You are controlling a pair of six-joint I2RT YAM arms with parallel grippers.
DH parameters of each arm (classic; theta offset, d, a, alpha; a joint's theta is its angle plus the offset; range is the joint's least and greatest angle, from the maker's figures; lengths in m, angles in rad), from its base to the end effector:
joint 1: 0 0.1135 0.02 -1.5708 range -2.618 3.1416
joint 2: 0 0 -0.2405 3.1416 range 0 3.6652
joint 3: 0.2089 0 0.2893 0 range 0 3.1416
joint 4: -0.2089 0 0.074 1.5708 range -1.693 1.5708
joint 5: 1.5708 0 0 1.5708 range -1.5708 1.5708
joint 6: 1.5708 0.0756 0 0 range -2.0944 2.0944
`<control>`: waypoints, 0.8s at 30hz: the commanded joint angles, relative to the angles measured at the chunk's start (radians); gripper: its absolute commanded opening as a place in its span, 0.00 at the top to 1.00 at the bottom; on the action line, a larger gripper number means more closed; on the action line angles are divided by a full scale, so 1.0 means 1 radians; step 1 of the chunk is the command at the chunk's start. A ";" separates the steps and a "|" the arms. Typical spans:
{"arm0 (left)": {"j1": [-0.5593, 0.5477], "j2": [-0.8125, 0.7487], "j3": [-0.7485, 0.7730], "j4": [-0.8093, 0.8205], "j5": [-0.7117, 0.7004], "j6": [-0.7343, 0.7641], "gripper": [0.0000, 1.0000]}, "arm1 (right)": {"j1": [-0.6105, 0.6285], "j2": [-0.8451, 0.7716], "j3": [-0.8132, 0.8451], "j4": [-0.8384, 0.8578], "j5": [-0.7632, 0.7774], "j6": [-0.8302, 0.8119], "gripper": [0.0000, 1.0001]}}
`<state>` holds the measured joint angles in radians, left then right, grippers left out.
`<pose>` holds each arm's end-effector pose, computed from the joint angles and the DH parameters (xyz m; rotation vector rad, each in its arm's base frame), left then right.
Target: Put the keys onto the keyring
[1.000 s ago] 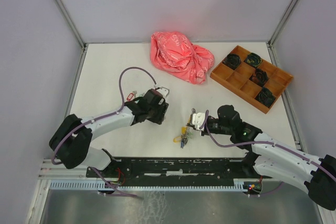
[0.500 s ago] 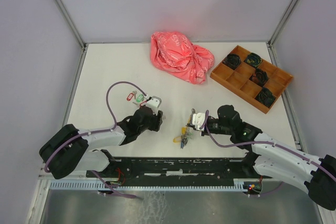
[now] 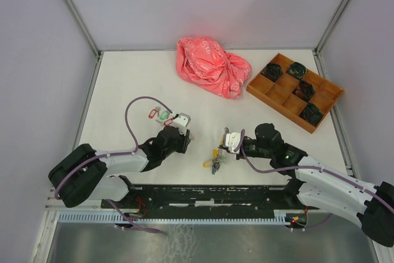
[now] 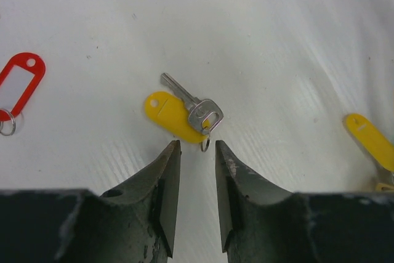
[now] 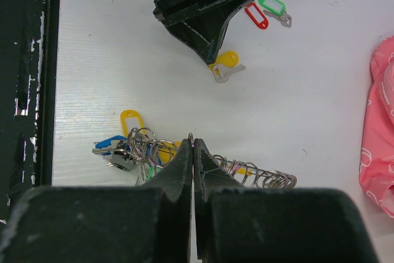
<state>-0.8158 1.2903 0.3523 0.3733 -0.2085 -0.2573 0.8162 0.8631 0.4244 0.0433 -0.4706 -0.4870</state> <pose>0.2130 -0.2035 0.0727 0.4728 2.0970 -0.4107 0.1640 0.2244 0.1759 -1.4354 1.3666 0.6765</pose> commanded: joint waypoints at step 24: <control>-0.031 0.123 0.079 0.035 -0.036 0.073 0.75 | 0.003 -0.013 0.057 0.044 -0.022 -0.003 0.99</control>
<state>-0.8402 1.4014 0.3962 0.3721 -0.2272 -0.2192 0.8162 0.8631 0.4244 0.0372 -0.4709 -0.4870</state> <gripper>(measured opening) 0.274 0.011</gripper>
